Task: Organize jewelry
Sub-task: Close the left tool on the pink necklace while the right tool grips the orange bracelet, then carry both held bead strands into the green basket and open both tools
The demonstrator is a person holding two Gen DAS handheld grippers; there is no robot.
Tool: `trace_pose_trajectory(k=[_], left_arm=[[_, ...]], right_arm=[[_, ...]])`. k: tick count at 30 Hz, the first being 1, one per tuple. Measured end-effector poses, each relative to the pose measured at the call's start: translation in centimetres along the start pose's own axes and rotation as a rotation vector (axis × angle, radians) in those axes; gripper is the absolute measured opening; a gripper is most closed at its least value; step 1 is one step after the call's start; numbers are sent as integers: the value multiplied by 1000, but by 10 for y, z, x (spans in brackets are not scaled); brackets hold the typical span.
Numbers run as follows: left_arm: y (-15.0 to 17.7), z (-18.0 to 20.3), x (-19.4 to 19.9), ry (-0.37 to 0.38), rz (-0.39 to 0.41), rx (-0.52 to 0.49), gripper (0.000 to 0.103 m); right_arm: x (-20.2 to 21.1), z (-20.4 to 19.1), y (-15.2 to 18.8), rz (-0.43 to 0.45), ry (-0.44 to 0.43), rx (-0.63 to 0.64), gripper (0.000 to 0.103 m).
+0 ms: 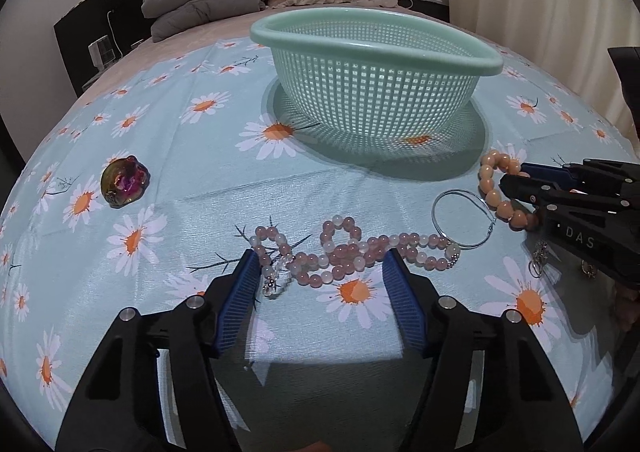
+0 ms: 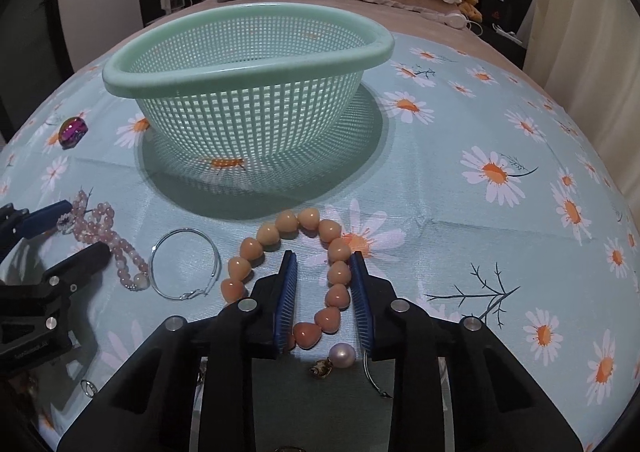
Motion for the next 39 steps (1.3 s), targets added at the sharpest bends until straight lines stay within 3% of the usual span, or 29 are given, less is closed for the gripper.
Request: trace_pose_trajectory(k=[1,2,6,9,14,22,39], left_arm=[[0,2,1,7,1,-2,56],[0,4,1,10,2,-5,52],[0,7,4,21,10,-12,21],[1,9,6,28,6,-17,10],[1,1,11,63,7,32,9],[-12,-3,35,86,74,43,9],[-37,5,88,149,190,-9,6]], right_arm=[[1,-3,0,2,-2,12,12],[1,-5,0,2,-3,21,11],[3,-4,0,10,-8,10,11],[4,2,1,13,0,-9,11],[9,10,-3,22,-1,-21,11],[28,17,-5,80,-2,-43,11],[99,7,-27,260,-39,-25,11]])
Point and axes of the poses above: each gripper's, at about its wrist camera, not at the fingertips, and x roughly against the way its jaws point, z to its right, y to its underside, the point moved 7 cm from there along -x, roughly the way its jaws point, and after that the axes turned 5 degrees about -z, right-handed, at the moved point
